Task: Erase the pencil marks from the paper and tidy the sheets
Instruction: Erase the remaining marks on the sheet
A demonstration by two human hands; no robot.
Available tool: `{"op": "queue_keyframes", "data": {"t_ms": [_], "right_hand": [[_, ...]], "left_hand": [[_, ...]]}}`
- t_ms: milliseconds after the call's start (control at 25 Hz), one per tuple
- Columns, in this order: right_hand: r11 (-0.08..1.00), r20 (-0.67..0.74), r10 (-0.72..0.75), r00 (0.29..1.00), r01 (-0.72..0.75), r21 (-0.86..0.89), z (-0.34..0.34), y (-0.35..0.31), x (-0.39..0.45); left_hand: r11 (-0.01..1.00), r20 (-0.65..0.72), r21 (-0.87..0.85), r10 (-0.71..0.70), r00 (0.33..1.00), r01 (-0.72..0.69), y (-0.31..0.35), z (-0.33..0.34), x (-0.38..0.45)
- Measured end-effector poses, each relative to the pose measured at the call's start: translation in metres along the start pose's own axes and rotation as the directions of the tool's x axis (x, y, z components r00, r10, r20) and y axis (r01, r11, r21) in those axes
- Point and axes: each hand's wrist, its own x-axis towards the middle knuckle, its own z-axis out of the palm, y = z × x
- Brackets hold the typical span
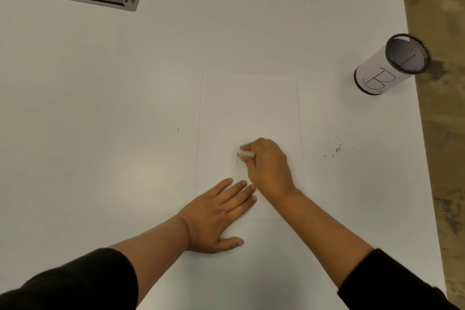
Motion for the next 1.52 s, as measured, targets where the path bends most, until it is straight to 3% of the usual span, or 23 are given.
{"op": "queue_keyframes", "data": {"t_ms": [200, 320, 400, 440, 480, 560, 600, 640, 680, 760, 840, 920, 1000, 1120, 1200, 1280, 1360, 1440, 1520], "right_hand": [[0.994, -0.079, 0.104, 0.991, -0.102, 0.036, -0.004, 0.003, 0.033], [0.915, -0.219, 0.349, 0.911, -0.282, 0.287, -0.024, 0.005, 0.020], [0.732, -0.200, 0.549, 0.811, -0.352, 0.583, -0.030, -0.001, 0.011], [0.579, -0.091, 0.600, 0.795, -0.353, 0.735, -0.028, -0.009, 0.006], [0.395, 0.078, 0.591, 0.803, -0.373, 0.840, -0.022, -0.019, -0.001], [0.038, 0.452, 0.414, 0.790, -0.511, 0.859, -0.001, -0.037, -0.012], [-0.084, 0.566, 0.320, 0.760, -0.572, 0.816, 0.007, -0.040, -0.012], [-0.148, 0.595, 0.284, 0.752, -0.578, 0.802, 0.011, -0.037, -0.009], [-0.170, 0.543, 0.318, 0.777, -0.517, 0.839, 0.010, -0.026, -0.005], [-0.148, 0.262, 0.517, 0.815, -0.216, 0.965, -0.004, 0.004, 0.002], [-0.021, -0.038, 0.692, 0.721, 0.072, 0.997, -0.031, 0.038, -0.001], [0.136, -0.195, 0.728, 0.657, 0.140, 0.981, -0.052, 0.045, -0.006], [0.143, -0.179, 0.670, 0.721, 0.111, 0.983, -0.046, 0.025, -0.006], [0.040, 0.177, 0.446, 0.877, -0.218, 0.975, -0.002, -0.023, -0.008], [0.033, 0.323, 0.397, 0.859, -0.365, 0.930, 0.014, -0.028, -0.010], [-0.041, 0.185, 0.531, 0.827, -0.192, 0.980, -0.002, 0.004, -0.008], [-0.004, -0.055, 0.701, 0.711, 0.081, 0.997, -0.036, 0.043, -0.008], [0.142, -0.192, 0.744, 0.640, 0.130, 0.981, -0.063, 0.061, -0.012], [0.169, -0.202, 0.690, 0.695, 0.118, 0.979, -0.063, 0.047, -0.010]], "left_hand": [[1.000, 0.009, -0.015, -0.017, 1.000, 0.017, 0.001, -0.003, 0.000], [0.999, -0.020, -0.025, -0.023, 1.000, 0.023, 0.001, -0.003, -0.001], [0.999, -0.038, -0.036, -0.022, 0.999, 0.020, 0.001, -0.002, -0.002], [0.999, -0.049, -0.041, -0.019, 0.999, 0.017, 0.001, -0.002, -0.002], [0.999, -0.064, -0.045, -0.009, 0.998, 0.007, 0.002, -0.001, -0.002], [0.998, -0.096, -0.064, 0.011, 0.995, -0.018, 0.002, 0.000, -0.001], [0.998, -0.104, -0.067, 0.014, 0.995, -0.021, 0.002, 0.000, -0.002], [0.998, -0.107, -0.056, 0.019, 0.994, -0.025, 0.002, 0.001, -0.002], [0.999, -0.111, -0.039, 0.026, 0.993, -0.031, 0.002, 0.001, -0.001], [0.999, -0.121, -0.031, 0.029, 0.992, -0.033, 0.001, 0.002, -0.002], [0.998, -0.127, -0.047, 0.028, 0.991, -0.034, 0.001, 0.003, -0.002], [0.998, -0.133, -0.057, 0.028, 0.991, -0.035, 0.001, 0.004, -0.002], [0.997, -0.129, -0.064, 0.027, 0.991, -0.036, 0.001, 0.004, -0.002], [0.998, -0.106, -0.058, 0.021, 0.994, -0.027, 0.001, 0.001, -0.002], [0.998, -0.103, -0.056, 0.015, 0.995, -0.021, 0.001, 0.002, -0.001], [0.998, -0.106, -0.054, 0.018, 0.994, -0.023, 0.001, 0.003, -0.002], [0.998, -0.114, -0.057, 0.016, 0.993, -0.023, 0.001, 0.003, -0.003], [0.998, -0.111, -0.062, 0.012, 0.994, -0.019, 0.000, 0.003, -0.003], [0.998, -0.110, -0.064, 0.012, 0.994, -0.019, 0.001, 0.002, -0.003]]}}
